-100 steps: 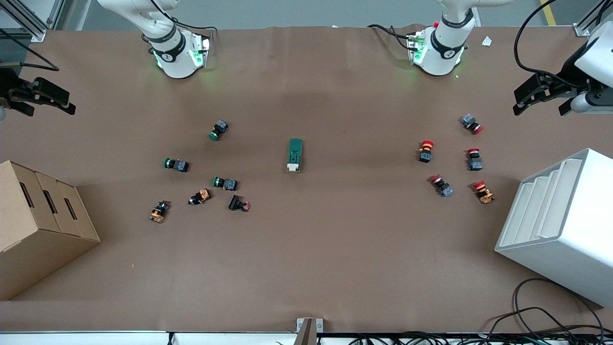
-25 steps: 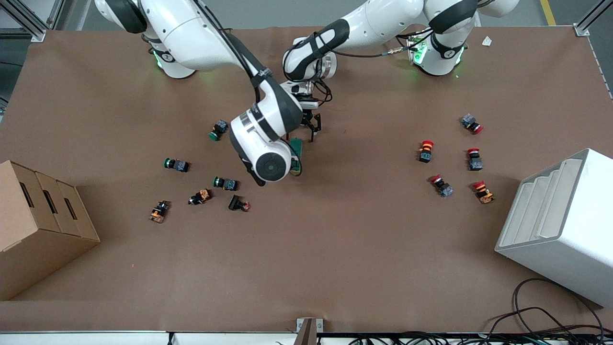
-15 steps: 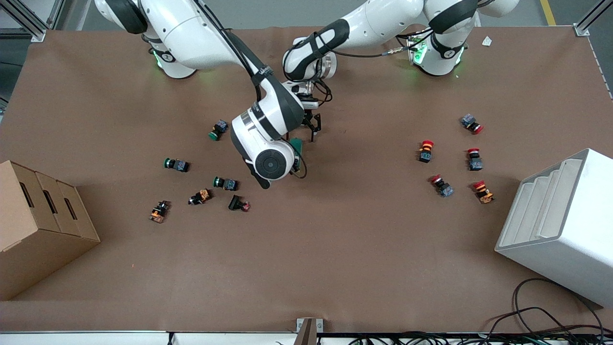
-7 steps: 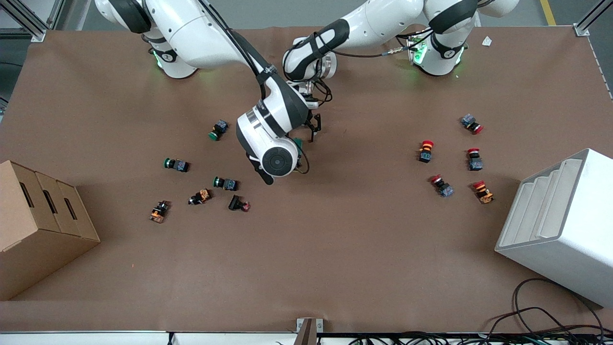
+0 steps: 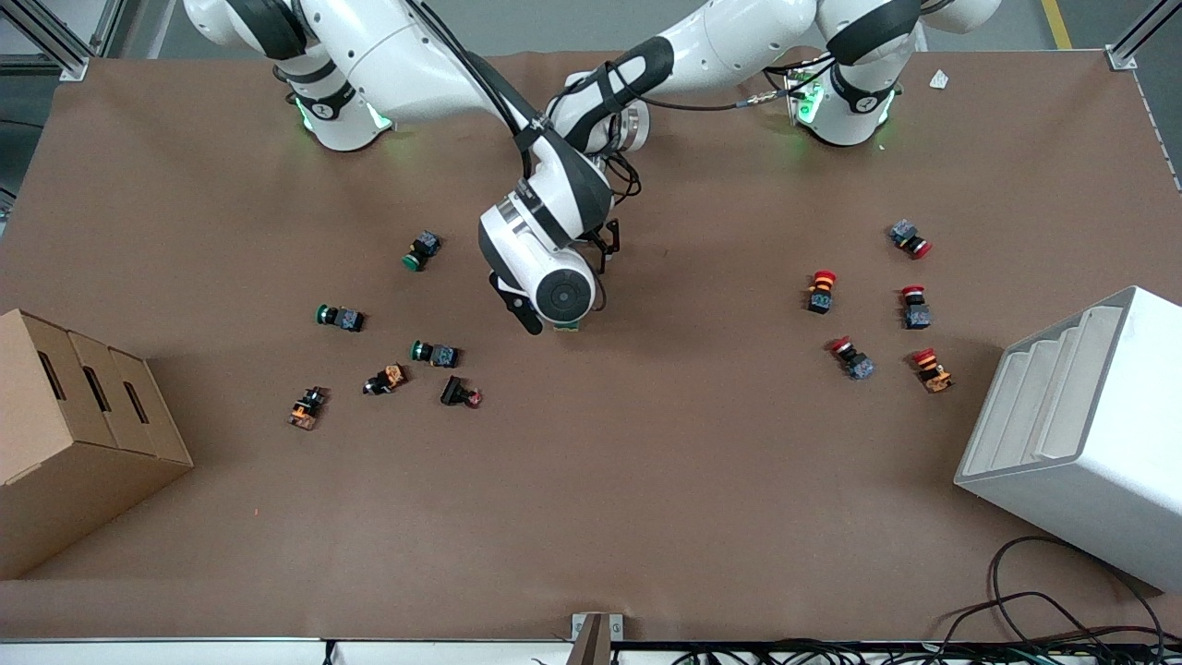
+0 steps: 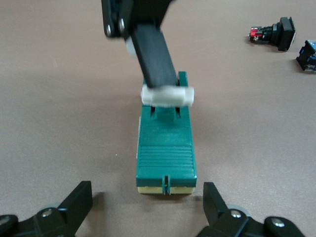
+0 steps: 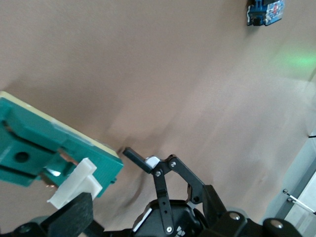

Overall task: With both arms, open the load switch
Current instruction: 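Push the white lever down flat with the right gripper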

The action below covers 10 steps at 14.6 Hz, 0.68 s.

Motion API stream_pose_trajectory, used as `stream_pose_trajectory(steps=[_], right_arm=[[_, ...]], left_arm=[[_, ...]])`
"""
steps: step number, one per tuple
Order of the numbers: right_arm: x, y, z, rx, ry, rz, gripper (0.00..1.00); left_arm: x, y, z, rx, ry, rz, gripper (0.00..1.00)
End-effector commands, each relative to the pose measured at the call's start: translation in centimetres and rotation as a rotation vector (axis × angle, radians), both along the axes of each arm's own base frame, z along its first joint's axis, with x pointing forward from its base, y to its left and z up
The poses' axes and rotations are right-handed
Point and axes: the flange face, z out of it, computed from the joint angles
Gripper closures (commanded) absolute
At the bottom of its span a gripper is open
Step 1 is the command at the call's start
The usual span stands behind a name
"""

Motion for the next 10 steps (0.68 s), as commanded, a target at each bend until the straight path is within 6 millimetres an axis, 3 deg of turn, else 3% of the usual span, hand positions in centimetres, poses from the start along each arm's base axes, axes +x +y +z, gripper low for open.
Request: stream_pose_trajectory(steps=[1, 6, 8, 10], right_arm=[[-1.2, -0.6, -1.8, -0.030, -0.018, 0.017, 0.00], [-1.2, -0.8, -2.2, -0.031, -0.043, 0.026, 0.00], [0.8, -1.6, 0.0, -0.017, -0.074, 0.013, 0.00], [4.5, -4.3, 4.4, 0.040, -0.126, 0.042, 0.00]], left_arm=[[-0.1, 0.0, -0.4, -0.005, -0.023, -0.004, 0.01], [0.4, -0.1, 0.0, -0.004, -0.025, 0.000, 0.01], [0.4, -0.2, 0.4, -0.008, -0.025, 0.007, 0.02], [0.7, -0.3, 0.9, -0.014, -0.033, 0.011, 0.02]])
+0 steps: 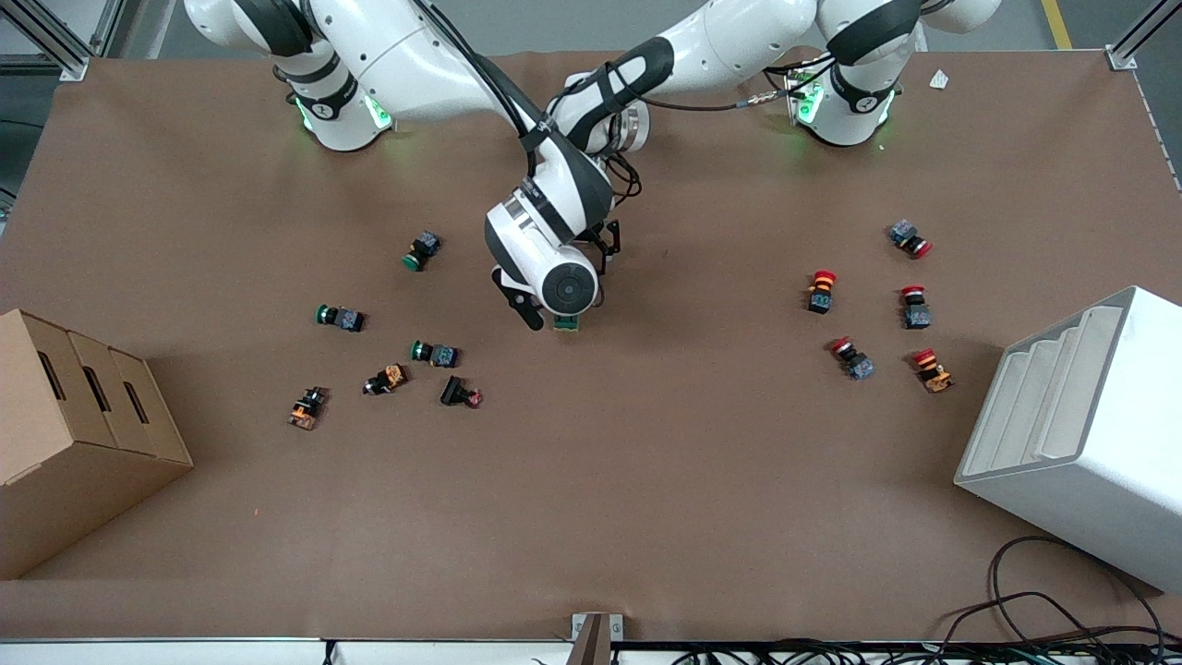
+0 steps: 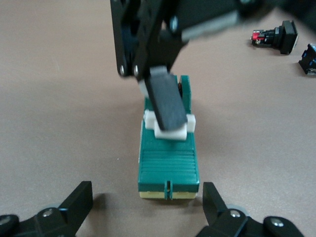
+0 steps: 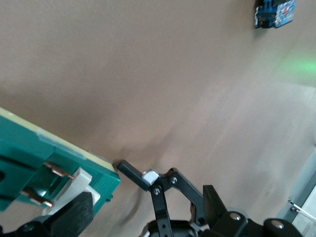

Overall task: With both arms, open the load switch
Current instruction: 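Push the white lever down flat with the right gripper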

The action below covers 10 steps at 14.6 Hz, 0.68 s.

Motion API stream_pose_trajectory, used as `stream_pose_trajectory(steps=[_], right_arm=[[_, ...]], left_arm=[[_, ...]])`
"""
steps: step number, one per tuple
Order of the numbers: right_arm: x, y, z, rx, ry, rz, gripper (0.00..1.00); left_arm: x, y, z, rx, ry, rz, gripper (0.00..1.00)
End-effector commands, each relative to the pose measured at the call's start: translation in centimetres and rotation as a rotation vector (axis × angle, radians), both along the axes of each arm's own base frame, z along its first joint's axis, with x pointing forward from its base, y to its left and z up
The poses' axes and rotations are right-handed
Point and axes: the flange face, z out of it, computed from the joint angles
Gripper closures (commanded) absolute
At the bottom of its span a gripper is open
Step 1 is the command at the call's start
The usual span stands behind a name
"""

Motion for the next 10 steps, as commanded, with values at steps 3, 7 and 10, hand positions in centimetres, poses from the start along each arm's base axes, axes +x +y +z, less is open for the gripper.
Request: stream_pose_trajectory(steps=[3, 7, 10], right_arm=[[9.0, -10.5, 9.3, 0.181, -0.103, 0.188, 0.00], [12.8, -20.2, 16.4, 0.279, -0.133, 0.445, 0.00], [14.9, -29.0, 21.8, 0.387, -0.171, 0.614, 0.00]], left_arm=[[0.6, -0.6, 1.8, -0.019, -0.012, 0.037, 0.02], [0.7, -1.6, 5.9, -0.009, 0.025, 0.088, 0.02], [3.5, -2.7, 12.9, -0.006, 0.074, 0.182, 0.02]])
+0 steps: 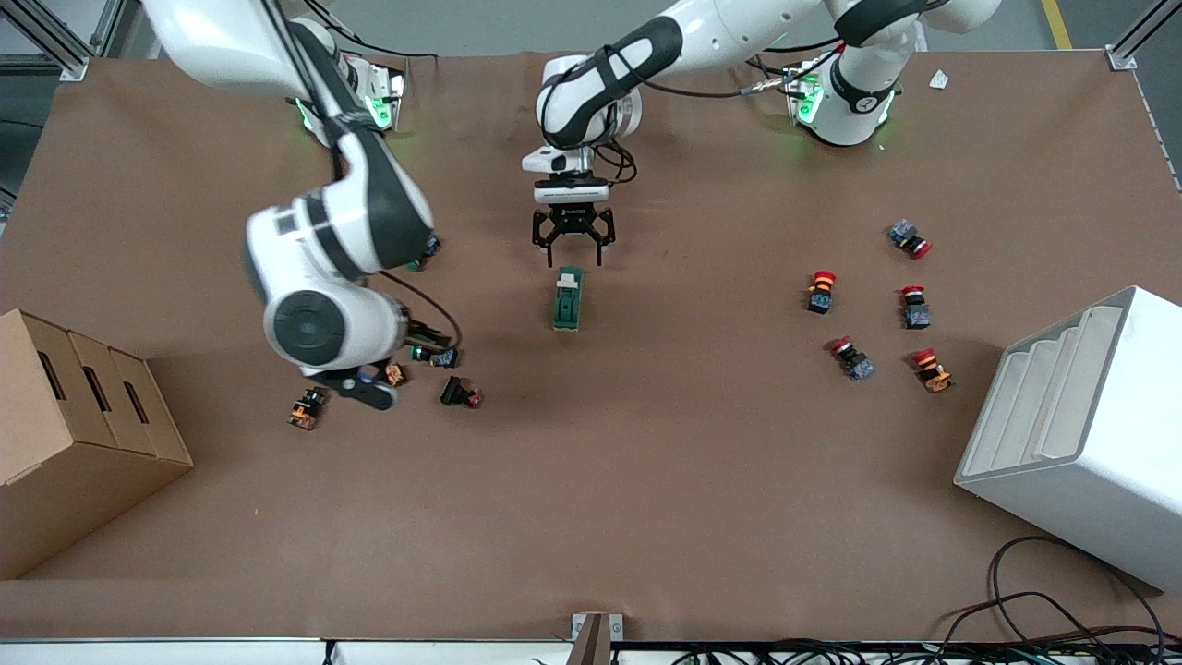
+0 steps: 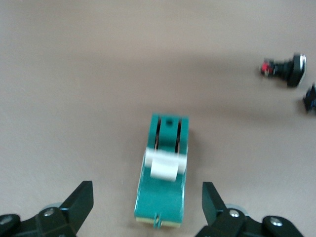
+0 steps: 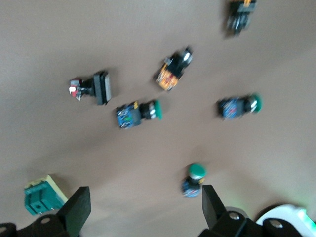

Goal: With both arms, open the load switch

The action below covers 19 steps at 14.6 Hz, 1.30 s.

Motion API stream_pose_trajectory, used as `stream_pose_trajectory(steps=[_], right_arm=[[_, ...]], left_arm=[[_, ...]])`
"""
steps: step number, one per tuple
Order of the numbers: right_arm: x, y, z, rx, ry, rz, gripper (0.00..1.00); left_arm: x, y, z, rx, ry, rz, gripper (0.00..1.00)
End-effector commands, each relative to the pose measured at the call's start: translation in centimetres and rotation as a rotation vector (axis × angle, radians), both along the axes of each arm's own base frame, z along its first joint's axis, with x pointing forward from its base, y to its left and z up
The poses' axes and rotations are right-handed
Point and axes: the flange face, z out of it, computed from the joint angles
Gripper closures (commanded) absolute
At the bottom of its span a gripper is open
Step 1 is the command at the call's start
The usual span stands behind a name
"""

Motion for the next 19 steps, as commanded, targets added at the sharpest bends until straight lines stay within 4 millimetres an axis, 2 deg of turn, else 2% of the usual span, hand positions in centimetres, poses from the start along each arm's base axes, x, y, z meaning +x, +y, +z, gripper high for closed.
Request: stream_pose_trajectory(steps=[1, 3, 4, 5, 6, 7, 8, 9, 10, 12, 14, 16, 18, 19], right_arm=[[0.3, -8.8, 5.1, 0.083, -0.031, 0.183, 0.00], [0.7, -15.0, 7.9, 0.141, -0.063, 0.303, 0.00], [0.9, -18.0, 8.6, 0.166, -0.073, 0.349, 0.00], [0.8, -20.5, 9.7, 0.179, -0.089, 0.362, 0.00], [0.7, -22.2, 10.3, 0.176, -0.100, 0.342, 0.00], [0.6, -23.6, 10.6, 0.171, -0.106, 0.325, 0.00], [0.9, -24.9, 11.5, 0.166, -0.127, 0.309, 0.00], [1.2, -25.1, 13.1, 0.159, -0.151, 0.309, 0.00], [1.2, -25.5, 13.8, 0.156, -0.149, 0.298, 0.00], [1.1, -25.9, 13.9, 0.160, -0.146, 0.292, 0.00], [1.0, -25.8, 13.8, 0.175, -0.142, 0.287, 0.00], [0.9, -25.2, 13.7, 0.182, -0.128, 0.293, 0.00], [0.6, -24.9, 13.6, 0.168, -0.109, 0.303, 0.00], [0.6, -24.9, 13.8, 0.166, -0.107, 0.302, 0.00]], left_arm=[[4.1, -0.1, 8.4, 0.007, 0.032, 0.077, 0.01], [8.8, 0.7, 13.9, 0.009, 0.092, 0.128, 0.00], [11.1, 1.0, 16.7, 0.003, 0.137, 0.141, 0.00], [13.6, 1.7, 19.9, -0.009, 0.180, 0.150, 0.00], [16.3, 3.1, 22.4, -0.020, 0.224, 0.162, 0.00], [19.8, 5.4, 25.7, -0.054, 0.256, 0.192, 0.00], [22.4, 7.7, 27.9, -0.082, 0.294, 0.215, 0.00], [24.8, 10.2, 30.3, -0.107, 0.319, 0.224, 0.00], [27.1, 12.9, 32.0, -0.109, 0.341, 0.218, 0.00], [30.8, 18.4, 35.1, -0.098, 0.384, 0.209, 0.00], [33.2, 23.5, 37.1, -0.045, 0.440, 0.186, 0.00], [34.5, 28.8, 39.2, 0.020, 0.484, 0.132, 0.00], [34.5, 33.0, 41.6, 0.042, 0.537, 0.065, 0.00], [34.1, 35.8, 43.4, 0.044, 0.550, 0.035, 0.00]])
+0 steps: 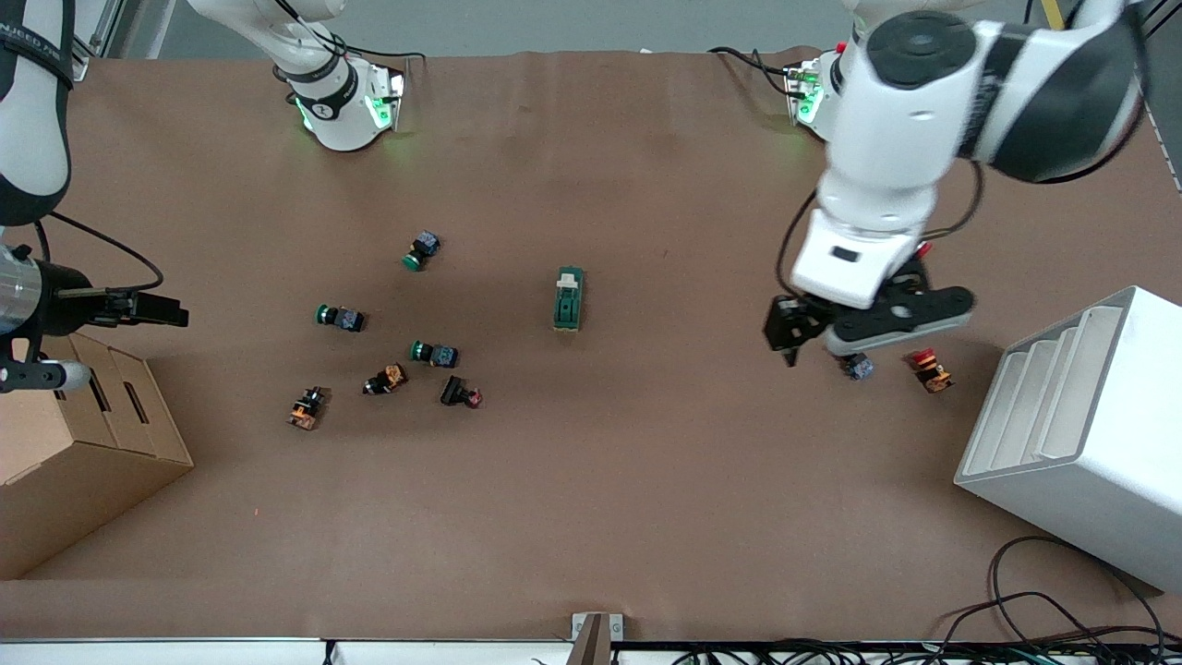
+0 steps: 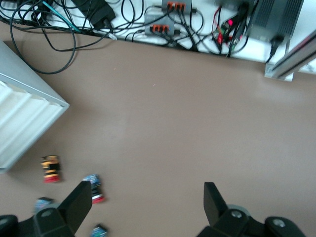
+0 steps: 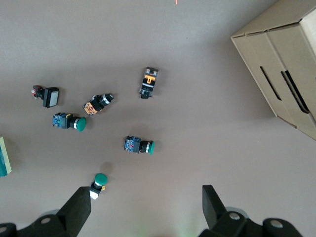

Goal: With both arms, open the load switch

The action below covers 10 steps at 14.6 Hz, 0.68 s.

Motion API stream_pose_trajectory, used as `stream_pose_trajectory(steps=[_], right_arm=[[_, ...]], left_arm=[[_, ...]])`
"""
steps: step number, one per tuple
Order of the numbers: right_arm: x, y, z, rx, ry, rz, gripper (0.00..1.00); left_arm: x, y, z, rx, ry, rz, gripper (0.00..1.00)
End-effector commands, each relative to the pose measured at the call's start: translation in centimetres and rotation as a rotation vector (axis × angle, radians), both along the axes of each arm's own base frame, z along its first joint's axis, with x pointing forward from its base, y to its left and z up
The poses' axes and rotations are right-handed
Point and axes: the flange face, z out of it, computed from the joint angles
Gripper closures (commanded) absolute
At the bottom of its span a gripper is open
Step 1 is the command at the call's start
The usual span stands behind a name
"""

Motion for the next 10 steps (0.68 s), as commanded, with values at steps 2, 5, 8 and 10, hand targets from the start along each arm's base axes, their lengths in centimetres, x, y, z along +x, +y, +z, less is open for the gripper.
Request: stream_pose_trajectory(steps=[2, 5, 8, 10], right_arm=[[-0.4, -0.4, 0.8, -0.021, 0.002, -0.006, 0.00], [-0.2, -0.1, 1.8, -0.020, -0.022, -0.003, 0.00], [-0.7, -0.3, 2.3, -0.019, -0.010, -0.017, 0.00], [-1.3, -1.3, 2.9, -0.021, -0.015, -0.041, 0.00]], left_arm=[[-2.4, 8.0, 4.7, -0.008, 0.090, -0.110, 0.00], [-4.2, 14.1, 6.6, -0.028, 0.179, -0.194, 0.00], [-7.0, 16.3, 6.9, -0.051, 0.227, -0.228, 0.00], [-9.6, 16.2, 6.8, -0.044, 0.229, -0.233, 0.00]])
